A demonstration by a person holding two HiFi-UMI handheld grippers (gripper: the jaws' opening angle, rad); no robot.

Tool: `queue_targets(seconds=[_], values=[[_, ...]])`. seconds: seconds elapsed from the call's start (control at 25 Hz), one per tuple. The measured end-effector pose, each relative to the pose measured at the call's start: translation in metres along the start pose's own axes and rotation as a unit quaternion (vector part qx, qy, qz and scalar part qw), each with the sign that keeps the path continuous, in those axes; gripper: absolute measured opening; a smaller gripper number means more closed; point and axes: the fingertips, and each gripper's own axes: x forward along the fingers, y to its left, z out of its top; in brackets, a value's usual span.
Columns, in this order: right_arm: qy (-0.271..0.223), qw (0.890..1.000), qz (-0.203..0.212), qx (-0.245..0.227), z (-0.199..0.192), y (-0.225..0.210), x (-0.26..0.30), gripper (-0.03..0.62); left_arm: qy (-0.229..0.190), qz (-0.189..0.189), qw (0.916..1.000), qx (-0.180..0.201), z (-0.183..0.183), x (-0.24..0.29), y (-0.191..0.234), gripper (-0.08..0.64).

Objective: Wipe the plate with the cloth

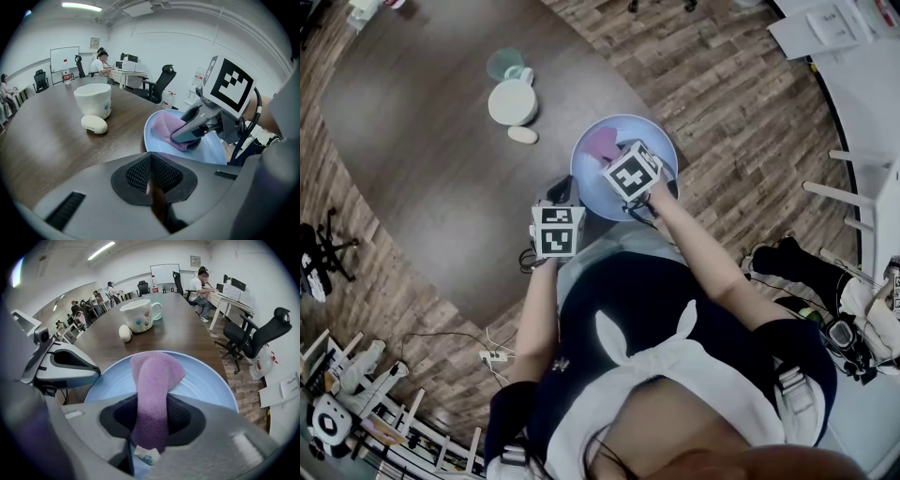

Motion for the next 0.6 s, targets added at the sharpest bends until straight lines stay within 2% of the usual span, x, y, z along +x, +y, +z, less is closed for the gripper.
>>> queue_targets(seconds=[0.6], values=[[-0.001,0.999,-0.026,0.037,-0.009,-0.030,-0.008,0.143,-0.001,0.002,1.0000,0.002,0.002,-0.002,-0.001,0.005]])
